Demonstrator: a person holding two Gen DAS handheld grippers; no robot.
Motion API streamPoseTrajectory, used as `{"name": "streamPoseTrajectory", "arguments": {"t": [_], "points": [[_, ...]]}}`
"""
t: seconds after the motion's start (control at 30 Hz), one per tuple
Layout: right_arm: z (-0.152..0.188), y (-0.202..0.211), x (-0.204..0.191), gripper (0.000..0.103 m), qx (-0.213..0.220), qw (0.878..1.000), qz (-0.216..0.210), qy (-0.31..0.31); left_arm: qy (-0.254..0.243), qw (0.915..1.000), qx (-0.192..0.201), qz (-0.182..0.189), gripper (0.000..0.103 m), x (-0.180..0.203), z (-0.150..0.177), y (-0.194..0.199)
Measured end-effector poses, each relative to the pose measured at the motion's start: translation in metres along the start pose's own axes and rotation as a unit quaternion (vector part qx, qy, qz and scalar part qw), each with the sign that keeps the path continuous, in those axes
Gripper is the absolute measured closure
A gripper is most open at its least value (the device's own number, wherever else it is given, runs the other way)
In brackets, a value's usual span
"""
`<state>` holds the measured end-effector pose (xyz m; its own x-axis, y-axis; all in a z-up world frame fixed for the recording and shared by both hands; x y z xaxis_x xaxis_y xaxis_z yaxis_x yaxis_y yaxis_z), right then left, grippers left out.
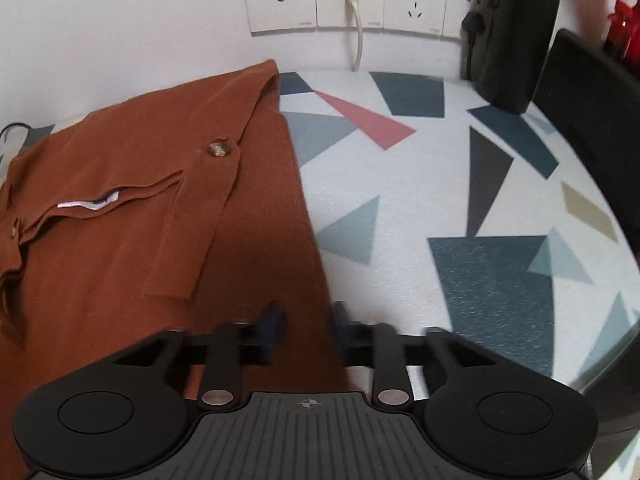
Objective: Fold clothes
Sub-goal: 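Lay the garment flat on the table and open both grippers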
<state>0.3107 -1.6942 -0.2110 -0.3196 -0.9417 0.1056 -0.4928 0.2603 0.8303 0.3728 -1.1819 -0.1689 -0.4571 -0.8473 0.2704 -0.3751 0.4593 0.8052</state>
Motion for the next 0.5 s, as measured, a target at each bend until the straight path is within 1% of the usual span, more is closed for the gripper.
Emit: {"name": "streamPoseTrajectory", "arguments": {"t": [0.07, 0.13, 0.2, 0.23, 0.27, 0.33, 0.4, 0.43, 0.5], "points": [[0.000, 0.003, 0.000, 0.090, -0.004, 1.000, 0.005, 0.003, 0.008, 1.0000, -0.003, 0.001, 0.037, 0.003, 0.002, 0.002], [-0.001, 0.005, 0.000, 0.088, -0.001, 1.000, 0.001, -0.008, 0.024, 0.9996, -0.004, 0.014, 0.035, 0.008, 0.001, 0.004], [-0.002, 0.010, 0.002, 0.078, 0.007, 0.999, -0.007, -0.030, 0.031, 0.9992, -0.003, 0.027, 0.035, 0.014, -0.001, 0.006], [-0.003, 0.013, 0.002, 0.077, 0.014, 0.999, -0.012, -0.042, 0.028, 0.9991, -0.001, 0.033, 0.035, 0.020, -0.002, 0.007], [-0.003, 0.016, 0.002, 0.076, 0.023, 0.998, -0.016, -0.052, 0.008, 0.9994, 0.000, 0.035, 0.035, 0.029, -0.004, 0.007], [-0.006, 0.019, -0.001, 0.076, 0.036, 0.998, -0.021, -0.051, -0.039, 0.9985, 0.004, 0.037, 0.035, 0.048, -0.008, 0.005], [-0.012, 0.021, -0.007, 0.076, 0.047, 0.998, -0.027, -0.042, -0.051, 0.9972, 0.000, 0.056, 0.035, 0.068, -0.013, 0.000], [-0.015, 0.021, -0.010, 0.076, 0.052, 0.998, -0.031, -0.036, -0.041, 0.9966, -0.008, 0.071, 0.035, 0.077, -0.015, -0.004], [-0.022, 0.018, -0.017, 0.072, 0.060, 0.997, -0.041, -0.027, -0.019, 0.9943, -0.024, 0.102, 0.035, 0.097, -0.018, -0.012]]}}
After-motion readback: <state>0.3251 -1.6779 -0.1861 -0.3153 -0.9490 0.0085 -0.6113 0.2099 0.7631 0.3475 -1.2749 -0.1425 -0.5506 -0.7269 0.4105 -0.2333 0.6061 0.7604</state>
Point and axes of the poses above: each gripper's, at about its wrist camera, not at the fingertips, and y roughly against the way its jaws point, x to its right, z to its underside, the point moved 7 cm from there along -y, roughly the way its jaws point, and after that the axes turned 15 degrees about y, right-handed, at the moved point
